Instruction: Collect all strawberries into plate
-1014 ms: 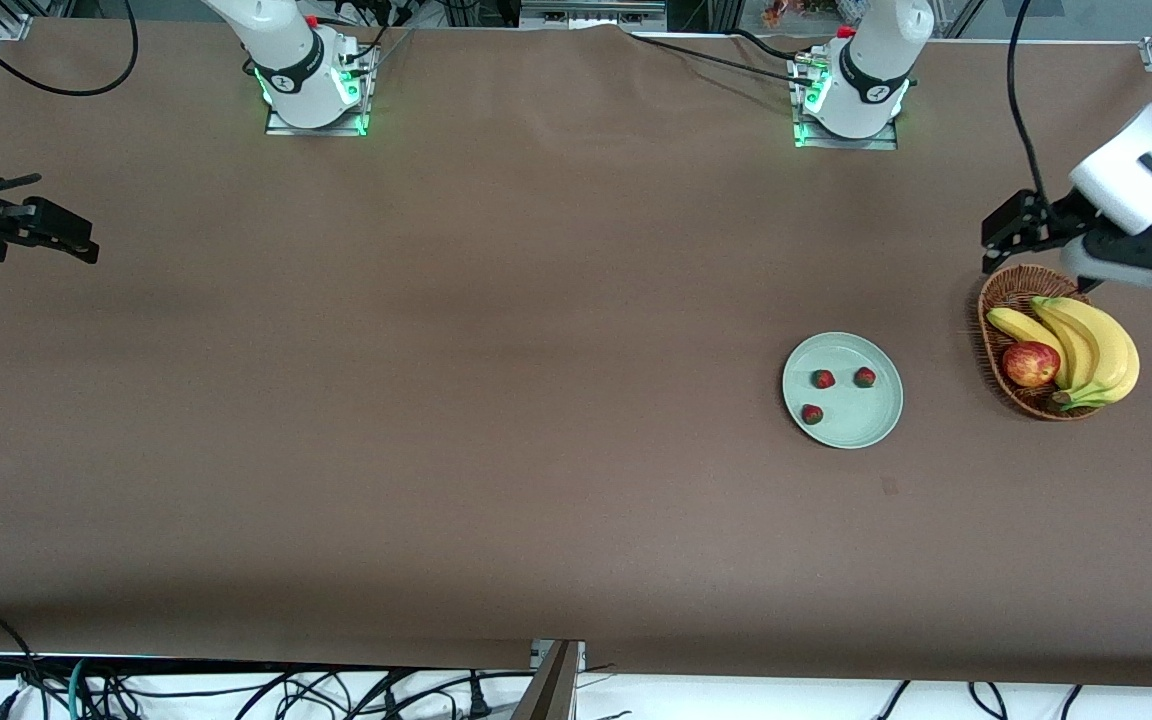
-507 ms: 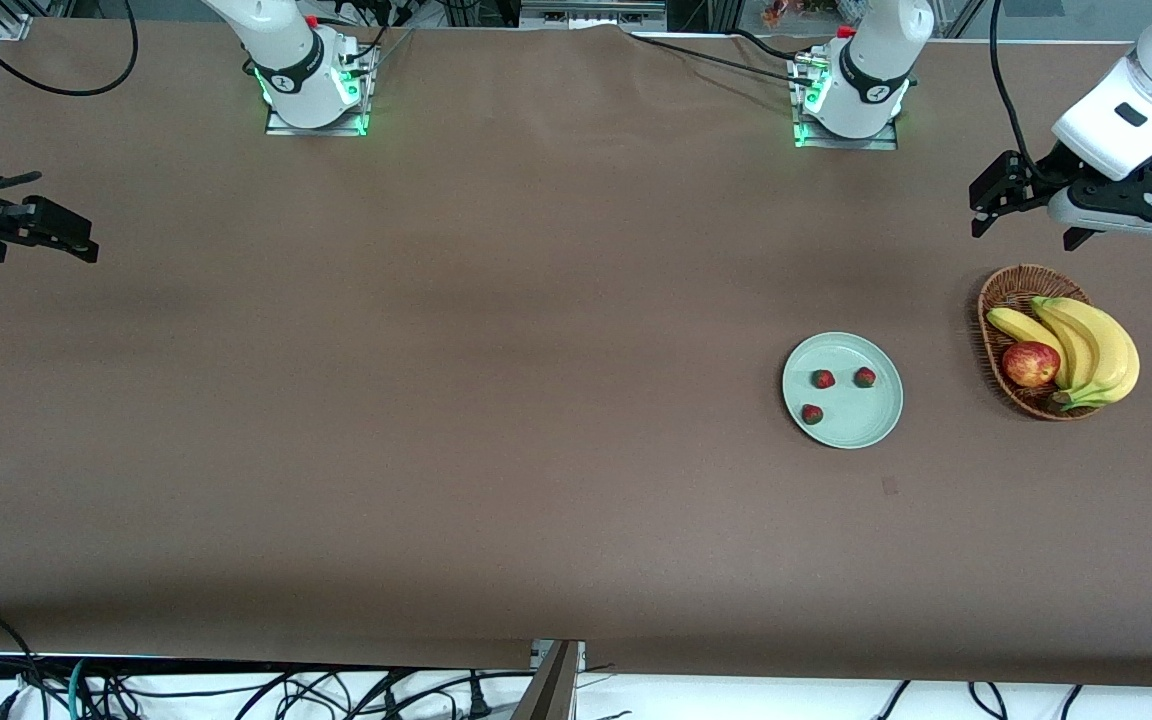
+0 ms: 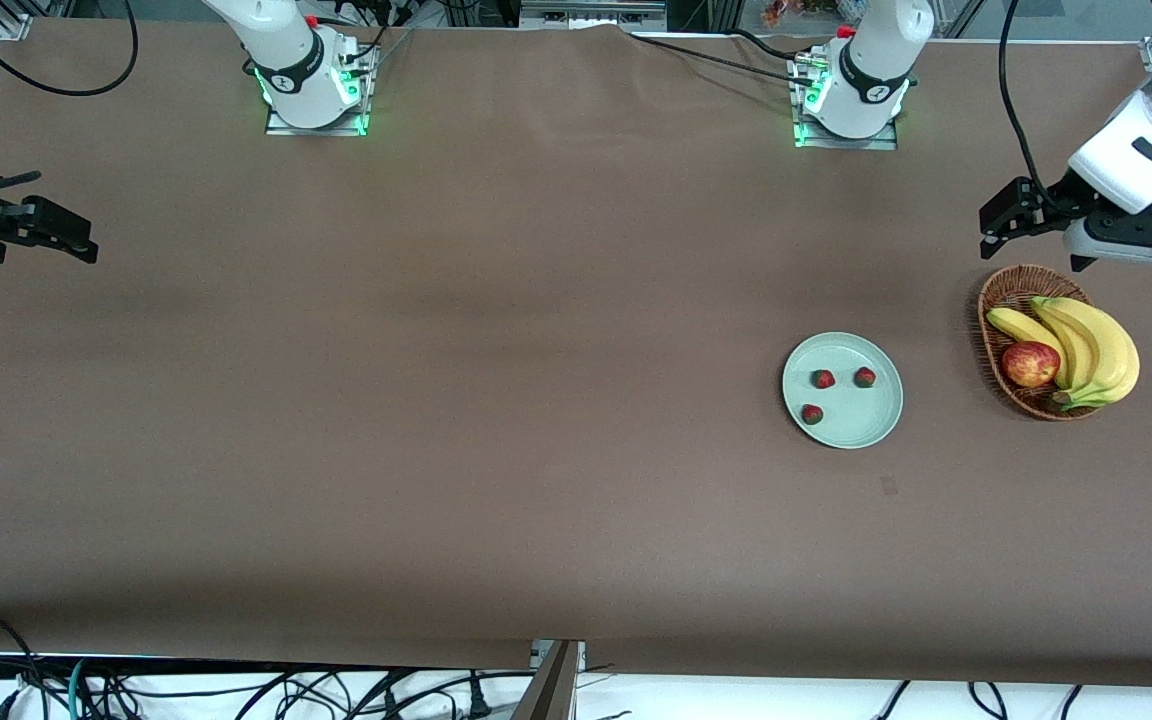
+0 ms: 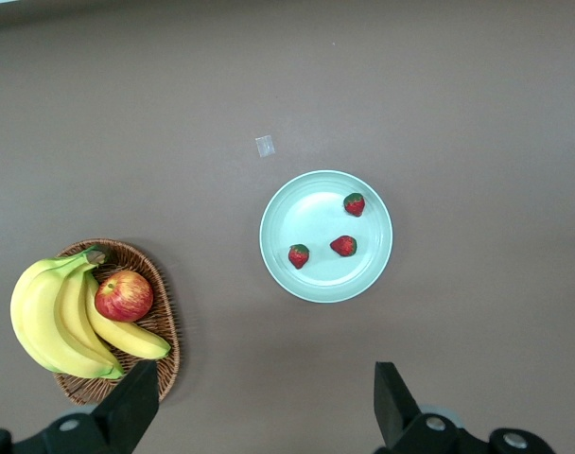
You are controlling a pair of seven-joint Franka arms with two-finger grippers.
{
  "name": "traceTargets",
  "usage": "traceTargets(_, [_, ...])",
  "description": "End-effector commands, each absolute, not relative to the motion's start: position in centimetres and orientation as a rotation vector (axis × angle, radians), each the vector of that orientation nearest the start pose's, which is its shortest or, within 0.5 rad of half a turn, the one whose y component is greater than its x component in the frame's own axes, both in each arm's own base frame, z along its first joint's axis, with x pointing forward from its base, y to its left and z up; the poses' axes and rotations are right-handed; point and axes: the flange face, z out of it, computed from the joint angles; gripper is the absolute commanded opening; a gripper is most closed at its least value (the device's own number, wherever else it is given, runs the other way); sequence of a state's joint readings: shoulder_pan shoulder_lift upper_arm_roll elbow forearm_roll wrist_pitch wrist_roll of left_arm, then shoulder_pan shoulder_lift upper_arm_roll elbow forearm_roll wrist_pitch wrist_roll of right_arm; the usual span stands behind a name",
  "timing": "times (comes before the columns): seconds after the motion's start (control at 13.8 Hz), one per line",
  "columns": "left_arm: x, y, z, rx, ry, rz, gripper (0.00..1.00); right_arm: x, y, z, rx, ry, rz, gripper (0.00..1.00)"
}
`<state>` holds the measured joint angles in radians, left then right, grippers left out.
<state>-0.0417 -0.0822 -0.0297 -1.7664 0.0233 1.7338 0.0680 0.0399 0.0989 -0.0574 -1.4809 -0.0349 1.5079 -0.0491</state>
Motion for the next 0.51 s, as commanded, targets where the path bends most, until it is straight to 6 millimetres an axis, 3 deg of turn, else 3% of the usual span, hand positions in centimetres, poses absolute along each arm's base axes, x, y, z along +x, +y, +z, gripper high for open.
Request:
traceTargets(0.0, [54.68,-3.96,59.72,-3.117,0.215,-0.003,1.0,57.79,-1.88,60.36,-3.181,-0.065,0.113,1.0])
traceTargets(0.22, [55.15,-3.25,60.22,-3.118,0.189,-0.005,1.0,57.81,-2.31,60.27,-3.181,-0.053,0.116,1.0])
traceTargets(0.43, [55.08,-3.76,60.35,-3.115,0.203,-0.014,1.0,57.82,-2.14,60.27,-3.181,-0.06,0.116,1.0])
